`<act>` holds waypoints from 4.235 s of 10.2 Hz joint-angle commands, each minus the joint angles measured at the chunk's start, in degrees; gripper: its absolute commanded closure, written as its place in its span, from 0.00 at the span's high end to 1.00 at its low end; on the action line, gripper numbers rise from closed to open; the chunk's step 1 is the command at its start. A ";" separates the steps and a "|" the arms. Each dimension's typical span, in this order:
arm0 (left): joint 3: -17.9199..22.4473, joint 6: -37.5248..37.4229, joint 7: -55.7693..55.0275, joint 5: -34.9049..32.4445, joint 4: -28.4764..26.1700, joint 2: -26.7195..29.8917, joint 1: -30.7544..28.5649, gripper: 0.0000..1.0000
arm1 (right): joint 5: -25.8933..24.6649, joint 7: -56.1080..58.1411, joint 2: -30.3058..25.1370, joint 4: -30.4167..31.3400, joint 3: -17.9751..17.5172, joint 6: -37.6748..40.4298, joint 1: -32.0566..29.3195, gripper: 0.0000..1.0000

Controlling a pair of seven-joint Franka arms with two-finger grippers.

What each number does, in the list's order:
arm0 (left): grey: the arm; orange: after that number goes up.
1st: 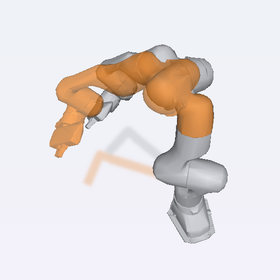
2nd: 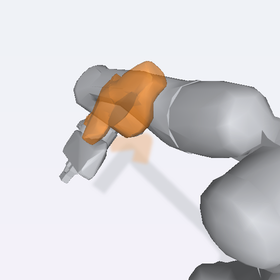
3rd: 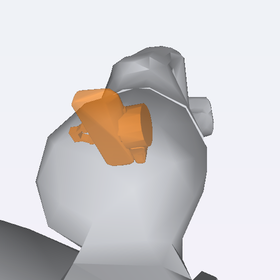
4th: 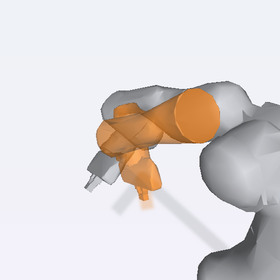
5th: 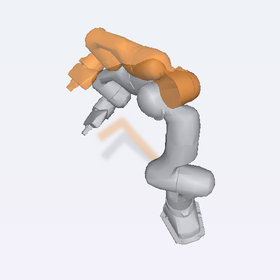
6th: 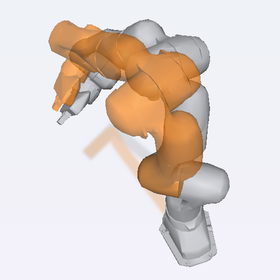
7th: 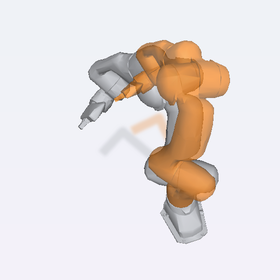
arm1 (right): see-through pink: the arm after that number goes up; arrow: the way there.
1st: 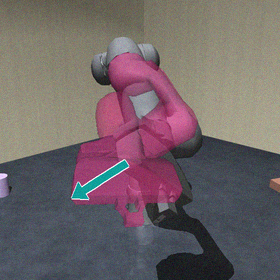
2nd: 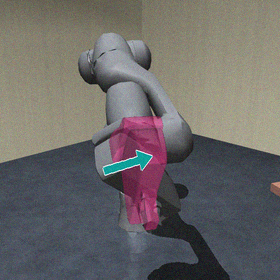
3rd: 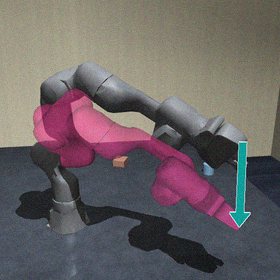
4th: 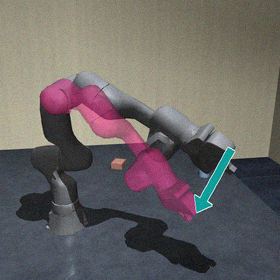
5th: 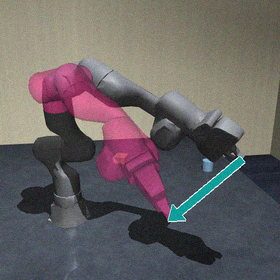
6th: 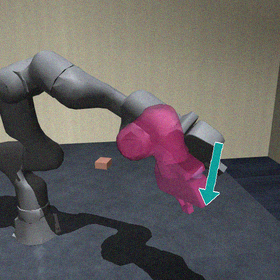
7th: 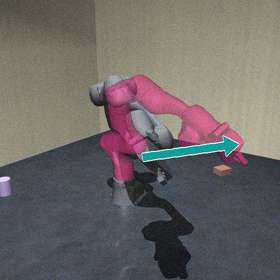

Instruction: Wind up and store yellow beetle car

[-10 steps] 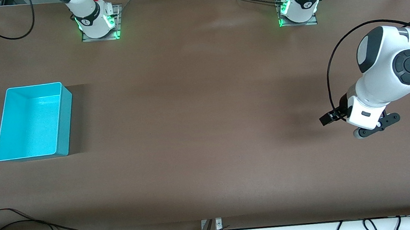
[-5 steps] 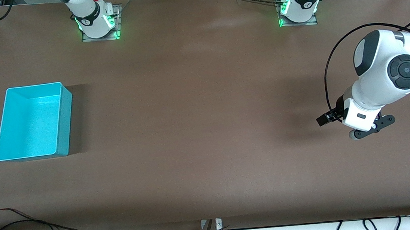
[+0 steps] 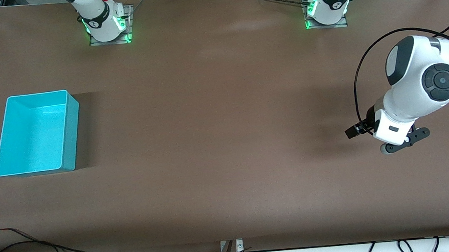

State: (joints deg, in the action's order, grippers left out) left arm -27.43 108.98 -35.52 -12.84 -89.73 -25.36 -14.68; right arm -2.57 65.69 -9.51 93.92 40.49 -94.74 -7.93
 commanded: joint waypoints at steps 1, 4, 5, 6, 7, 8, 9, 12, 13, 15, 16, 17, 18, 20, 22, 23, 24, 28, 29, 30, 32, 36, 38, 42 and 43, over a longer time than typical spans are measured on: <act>0.18 -1.05 0.62 1.42 1.22 -0.48 0.26 1.00 | 0.54 5.46 -0.86 3.10 -0.32 -1.33 -3.75 1.00; 0.18 -1.05 0.62 1.42 1.22 -0.48 0.26 1.00 | 0.98 19.25 -0.51 6.53 2.73 -2.56 -5.61 1.00; 0.18 -1.05 0.45 1.42 1.22 -0.48 0.35 1.00 | 2.20 25.30 -0.25 7.23 4.23 -1.43 -5.61 1.00; 0.18 -1.05 -0.07 1.42 1.22 -0.65 0.61 1.00 | 3.43 31.71 0.88 7.15 5.55 -0.28 -5.70 1.00; 0.18 -1.05 -0.25 1.42 1.22 -0.83 0.79 1.00 | 4.40 38.30 1.77 7.15 6.18 0.08 -5.70 1.00; 0.18 -1.05 -0.08 1.33 1.22 -0.83 0.79 1.00 | 4.59 43.76 2.91 7.24 6.53 1.56 -5.70 1.00; 0.18 -1.05 0.18 1.33 1.31 -0.83 0.62 1.00 | 6.24 50.52 4.57 7.33 6.71 3.75 -5.70 1.00; 0.27 -1.05 0.36 1.33 1.40 -0.48 0.00 1.00 | 9.85 71.89 11.77 7.33 7.50 6.23 -6.39 1.00; 0.27 -1.05 0.27 1.33 1.31 -0.48 0.00 1.00 | 9.77 76.73 13.01 7.24 7.41 6.23 -7.71 1.00; 0.36 -1.05 0.36 1.33 1.40 -0.30 -0.09 1.00 | 9.69 83.60 16.70 5.93 7.50 5.62 -9.74 1.00; 0.36 -1.05 0.36 1.24 1.40 -0.30 -0.09 1.00 | 10.56 86.59 19.67 4.97 7.50 4.57 -11.92 1.00; 0.36 -1.05 0.36 1.33 1.31 -0.30 -0.09 1.00 | 12.65 89.23 22.75 3.48 7.41 3.43 -14.29 1.00; 0.36 -1.05 0.62 1.24 1.40 -0.22 -0.18 1.00 | 14.50 92.39 25.91 2.33 7.33 -0.58 -17.09 1.00; 0.36 -1.05 0.53 1.16 1.31 -0.13 -0.70 1.00 | 15.40 95.13 30.31 0.40 7.24 -6.93 -19.83 1.00; 0.36 -1.14 0.71 1.07 1.31 0.31 -1.23 1.00 | 15.66 96.11 32.36 1.60 6.98 -11.24 -23.61 1.00; 0.36 -1.22 0.71 1.07 1.23 0.49 -1.23 1.00 | 15.66 97.24 32.62 3.36 6.89 -12.30 -25.37 1.00; 0.36 -1.40 0.71 1.07 1.14 0.49 -1.23 1.00 | 15.66 98.91 34.19 5.11 6.71 -13.36 -27.13 1.00; 0.45 -2.81 0.89 0.72 1.22 0.66 -1.58 1.00 | 17.15 102.88 38.15 5.75 -0.64 -16.09 -35.73 1.00; 0.45 -2.81 0.89 0.72 1.22 0.66 -1.58 1.00 | 17.42 103.14 39.29 5.66 -4.41 -16.79 -38.45 1.00; 0.45 -2.72 0.89 0.72 1.22 0.66 -1.58 1.00 | 18.38 103.58 40.35 5.48 -7.84 -17.23 -41.09 1.00; 0.45 -2.72 0.89 0.72 1.22 0.66 -1.58 1.00 | 19.35 104.02 41.93 5.48 -11.99 -19.42 -43.74 1.00; 0.44 -2.72 0.89 0.72 1.22 0.66 -1.58 1.00 | 20.23 106.92 45.36 5.22 -13.42 -20.31 -47.09 1.00; 0.36 -2.72 0.89 0.72 1.22 0.66 -1.58 1.00 | 20.23 108.24 47.12 3.82 -15.60 -20.57 -49.80 1.00; 0.36 -2.72 0.89 0.72 1.22 0.58 -1.58 1.00 | 20.23 110.44 49.05 1.53 -19.57 -24.79 -53.24 1.00; 0.44 -2.81 0.89 0.72 1.22 0.66 -1.58 1.00 | 20.23 110.44 49.84 0.92 -19.57 -24.79 -54.12 1.00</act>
State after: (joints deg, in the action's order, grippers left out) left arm -27.12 107.65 -35.62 -12.83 -89.18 -25.28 -16.24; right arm 15.03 160.89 38.24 97.09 21.26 -119.22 -59.27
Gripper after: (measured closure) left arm 0.000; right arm 0.000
